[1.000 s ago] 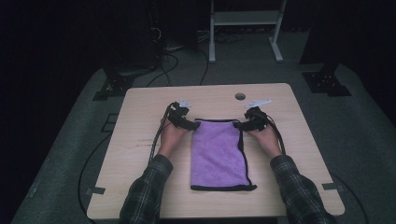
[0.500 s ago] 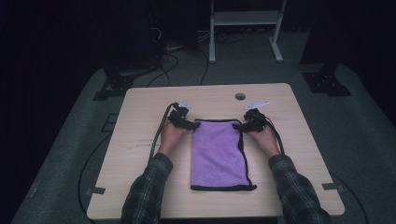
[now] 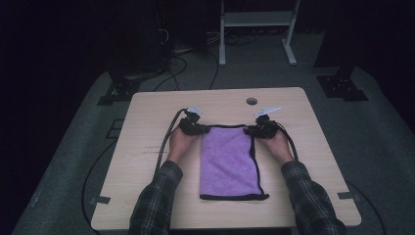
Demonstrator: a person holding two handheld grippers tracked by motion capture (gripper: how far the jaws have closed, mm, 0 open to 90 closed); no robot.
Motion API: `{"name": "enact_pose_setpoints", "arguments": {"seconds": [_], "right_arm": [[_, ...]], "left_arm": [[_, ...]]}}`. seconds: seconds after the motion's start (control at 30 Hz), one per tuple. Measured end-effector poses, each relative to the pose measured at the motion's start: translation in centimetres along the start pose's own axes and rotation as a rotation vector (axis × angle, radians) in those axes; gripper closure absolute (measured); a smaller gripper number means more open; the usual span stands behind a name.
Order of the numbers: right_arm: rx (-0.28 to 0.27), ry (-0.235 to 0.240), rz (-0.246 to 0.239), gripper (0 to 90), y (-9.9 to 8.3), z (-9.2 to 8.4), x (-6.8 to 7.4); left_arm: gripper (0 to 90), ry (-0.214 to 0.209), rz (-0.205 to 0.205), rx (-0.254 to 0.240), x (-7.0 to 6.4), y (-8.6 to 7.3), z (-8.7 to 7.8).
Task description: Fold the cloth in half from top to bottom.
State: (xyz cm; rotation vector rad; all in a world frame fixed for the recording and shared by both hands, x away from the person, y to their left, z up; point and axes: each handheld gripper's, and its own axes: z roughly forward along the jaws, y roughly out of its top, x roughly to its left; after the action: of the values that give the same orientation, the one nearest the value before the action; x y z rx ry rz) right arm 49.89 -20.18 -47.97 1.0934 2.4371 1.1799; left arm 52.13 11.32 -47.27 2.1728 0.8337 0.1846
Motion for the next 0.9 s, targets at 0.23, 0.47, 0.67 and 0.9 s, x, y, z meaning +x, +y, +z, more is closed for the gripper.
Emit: {"name": "enact_pose_setpoints", "arguments": {"seconds": [0.23,0.47,0.67,0.9], "right_arm": [[0.018,-0.027,-0.005,80.7,0.8,-0.2,0.2],[-0.054,-0.058,-0.016,80.8,2.7,-1.8,0.3],[-0.131,-0.044,-0.044,80.7,4.1,-4.0,0.8],[-0.166,0.030,-0.066,80.7,3.6,-6.2,1.7]], "left_arm": [[82.6,0.034,0.008,-0.027,0.0,0.4,-0.8],[82.8,0.058,0.051,-0.122,-0.2,2.5,-3.6],[82.6,0.028,0.084,-0.189,-0.7,3.4,-6.1],[82.6,-0.030,0.112,-0.197,-2.5,2.7,-8.3]]}}
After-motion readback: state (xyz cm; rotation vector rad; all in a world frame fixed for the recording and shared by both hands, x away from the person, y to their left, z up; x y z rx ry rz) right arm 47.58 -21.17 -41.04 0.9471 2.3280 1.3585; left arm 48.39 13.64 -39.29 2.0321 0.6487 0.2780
